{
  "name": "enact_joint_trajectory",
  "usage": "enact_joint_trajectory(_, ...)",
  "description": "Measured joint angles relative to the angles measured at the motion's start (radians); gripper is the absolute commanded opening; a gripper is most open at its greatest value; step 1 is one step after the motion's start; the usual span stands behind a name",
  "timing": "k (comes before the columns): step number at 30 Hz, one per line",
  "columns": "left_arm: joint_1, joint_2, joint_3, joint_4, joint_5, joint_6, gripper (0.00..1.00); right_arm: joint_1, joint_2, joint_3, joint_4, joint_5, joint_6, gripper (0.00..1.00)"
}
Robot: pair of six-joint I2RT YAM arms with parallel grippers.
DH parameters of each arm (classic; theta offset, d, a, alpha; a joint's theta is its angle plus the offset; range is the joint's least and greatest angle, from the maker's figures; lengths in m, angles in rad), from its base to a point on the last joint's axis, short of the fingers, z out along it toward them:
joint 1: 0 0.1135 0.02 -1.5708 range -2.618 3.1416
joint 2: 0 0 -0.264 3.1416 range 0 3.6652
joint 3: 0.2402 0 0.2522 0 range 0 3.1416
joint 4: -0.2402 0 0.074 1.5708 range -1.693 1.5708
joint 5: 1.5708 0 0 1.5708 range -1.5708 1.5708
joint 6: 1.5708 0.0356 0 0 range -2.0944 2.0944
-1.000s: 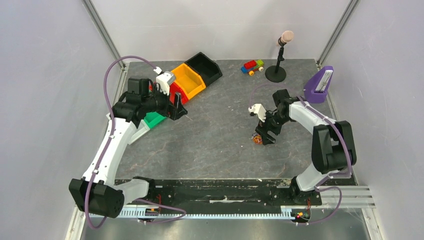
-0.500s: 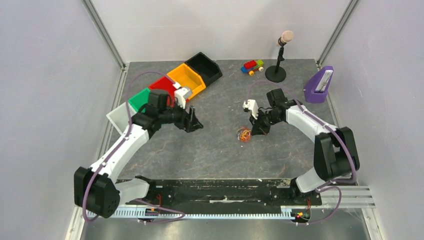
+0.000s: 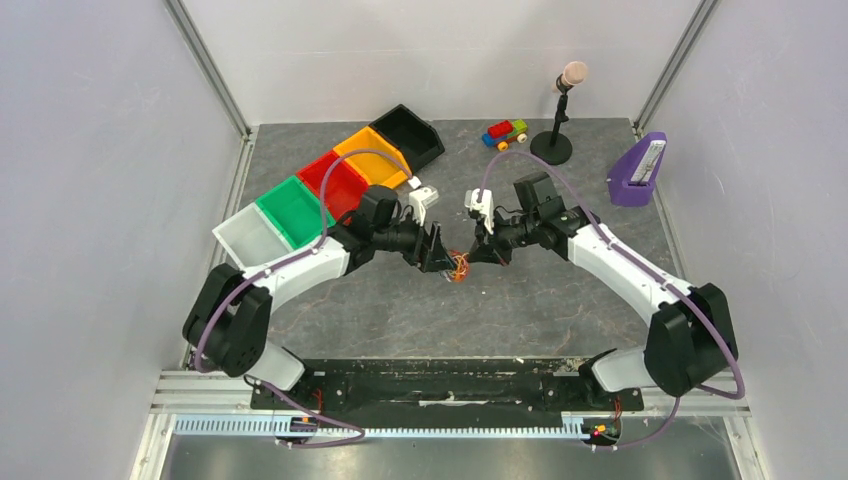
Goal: Untangle the cables
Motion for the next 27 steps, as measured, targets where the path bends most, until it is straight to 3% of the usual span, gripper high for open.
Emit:
enact_joint_trajectory(2,-0.011,0.019,0.000,0.023,0.013,-0.021,0.38,0.002,-0.015,-0.003,0.040,-0.002,0.032,0.00)
enact_joint_trajectory(4,-0.014,0.039,-0.001,0.043,0.019,-0.045,0.05,0.002,-0.035,-0.015,0.084,-0.001,0.064,0.00)
enact_joint_trajectory(10,0.065,-0.002,-0.061,0.041,0.055,-0.073,0.02,-0.050,-0.108,-0.100,0.169,0.051,0.144,0.00)
enact_joint_trajectory(16,0.217,-0.192,-0.127,-0.096,0.066,0.000,0.02,-0.267,-0.111,-0.144,0.191,0.093,0.200,0.00)
enact_joint_trajectory(21,0.337,-0.270,-0.139,-0.210,0.082,0.080,0.02,-0.324,-0.110,-0.144,0.196,0.121,0.206,0.00)
enact_joint_trajectory(27,0.406,-0.282,-0.140,-0.308,0.076,0.151,0.02,-0.410,-0.077,-0.144,0.174,0.167,0.183,0.00)
